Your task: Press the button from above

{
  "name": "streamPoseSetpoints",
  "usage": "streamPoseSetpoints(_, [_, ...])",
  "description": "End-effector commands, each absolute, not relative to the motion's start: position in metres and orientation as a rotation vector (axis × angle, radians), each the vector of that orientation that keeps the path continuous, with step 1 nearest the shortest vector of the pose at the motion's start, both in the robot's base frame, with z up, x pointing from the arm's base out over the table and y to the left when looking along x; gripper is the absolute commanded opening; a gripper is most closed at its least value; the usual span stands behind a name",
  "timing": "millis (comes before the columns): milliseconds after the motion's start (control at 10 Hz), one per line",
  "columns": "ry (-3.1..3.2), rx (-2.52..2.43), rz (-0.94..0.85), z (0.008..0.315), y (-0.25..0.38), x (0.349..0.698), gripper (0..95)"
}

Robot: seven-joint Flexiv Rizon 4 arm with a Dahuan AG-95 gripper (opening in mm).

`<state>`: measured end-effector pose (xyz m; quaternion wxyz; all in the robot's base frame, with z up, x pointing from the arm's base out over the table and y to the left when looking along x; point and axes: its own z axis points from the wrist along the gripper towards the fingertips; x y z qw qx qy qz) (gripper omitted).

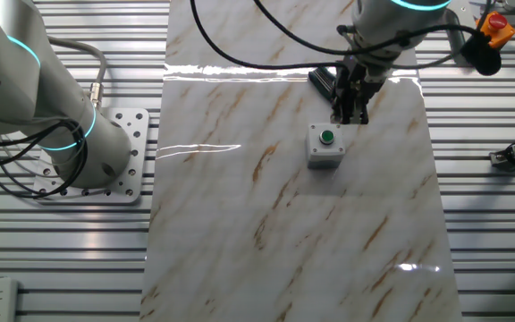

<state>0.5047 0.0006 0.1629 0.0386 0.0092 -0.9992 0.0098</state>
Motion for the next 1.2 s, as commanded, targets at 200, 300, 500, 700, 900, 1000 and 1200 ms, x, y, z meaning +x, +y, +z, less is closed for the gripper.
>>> streamPoseSetpoints(200, [-3.104, -0.001, 0.028, 0.15, -0.001, 0.511, 0.0])
streamPoseSetpoints(300, [-3.103, -0.007, 0.029, 0.144, -0.001, 0.515, 0.0])
streamPoseSetpoints(500, [-3.105, -0.007, 0.027, 0.131, -0.001, 0.517, 0.0])
streamPoseSetpoints(700, [-3.11, -0.005, 0.02, 0.116, 0.0, 0.516, 0.0])
streamPoseSetpoints(900, [-3.106, -0.002, 0.017, 0.112, 0.0, 0.516, 0.0])
streamPoseSetpoints(1000, [-3.105, 0.0, 0.017, 0.109, 0.001, 0.516, 0.0])
streamPoseSetpoints(1200, [-3.106, 0.003, 0.011, 0.1, 0.002, 0.516, 0.0])
